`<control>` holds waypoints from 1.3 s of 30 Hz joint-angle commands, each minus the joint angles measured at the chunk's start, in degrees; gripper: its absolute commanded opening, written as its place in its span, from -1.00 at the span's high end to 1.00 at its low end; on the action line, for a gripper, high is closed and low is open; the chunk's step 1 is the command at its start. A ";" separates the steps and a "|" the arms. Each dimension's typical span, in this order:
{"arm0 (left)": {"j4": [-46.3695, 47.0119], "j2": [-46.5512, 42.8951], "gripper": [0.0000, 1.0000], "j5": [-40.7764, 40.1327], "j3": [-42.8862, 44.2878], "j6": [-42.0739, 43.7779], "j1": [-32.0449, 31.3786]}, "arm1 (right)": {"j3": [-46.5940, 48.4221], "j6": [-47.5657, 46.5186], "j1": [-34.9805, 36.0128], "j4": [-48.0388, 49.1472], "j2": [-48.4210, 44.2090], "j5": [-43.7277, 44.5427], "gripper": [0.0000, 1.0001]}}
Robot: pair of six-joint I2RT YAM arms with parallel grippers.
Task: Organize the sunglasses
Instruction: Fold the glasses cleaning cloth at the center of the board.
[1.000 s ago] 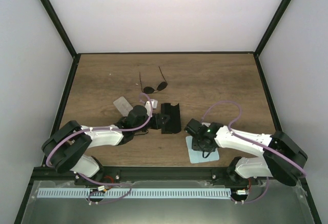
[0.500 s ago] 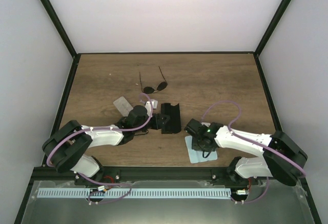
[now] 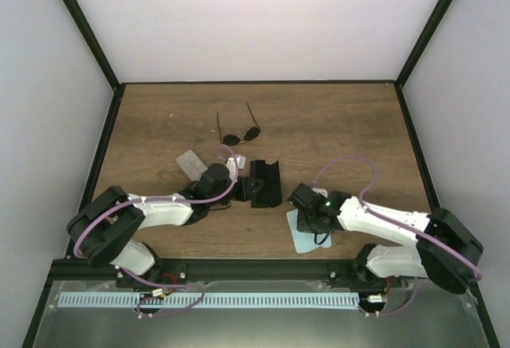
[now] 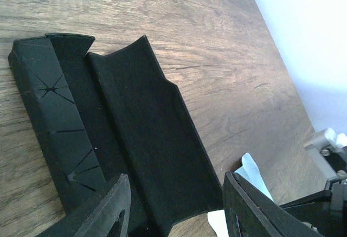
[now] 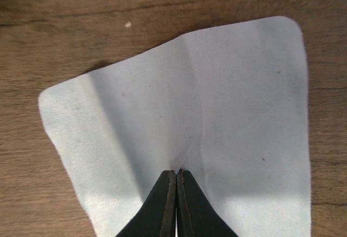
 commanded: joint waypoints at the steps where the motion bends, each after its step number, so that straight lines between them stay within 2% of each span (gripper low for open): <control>1: 0.34 0.83 0.02 0.53 1.37 0.96 -0.12 | 1.37 0.77 0.28 -1.83 -4.71 1.86 0.99; 11: 0.23 0.95 0.02 0.62 1.59 0.89 -0.11 | 5.06 -1.83 0.29 -2.80 -10.10 0.83 0.99; 22: -2.32 -1.69 0.02 -1.63 1.18 2.10 0.38 | 9.21 -7.42 -0.41 5.01 -9.64 -6.91 0.99; 29: -4.15 -4.99 0.01 -4.02 0.37 3.31 1.42 | 4.26 -8.82 -4.23 10.75 -14.12 -17.43 0.99; 35: -2.90 -3.51 0.01 -2.38 0.65 3.20 1.44 | -0.98 -9.39 -8.80 10.11 -16.03 -17.89 0.99; 39: -2.66 -3.04 0.01 -1.85 0.65 3.15 1.44 | -1.93 -9.07 -10.19 8.77 -13.65 -15.29 0.99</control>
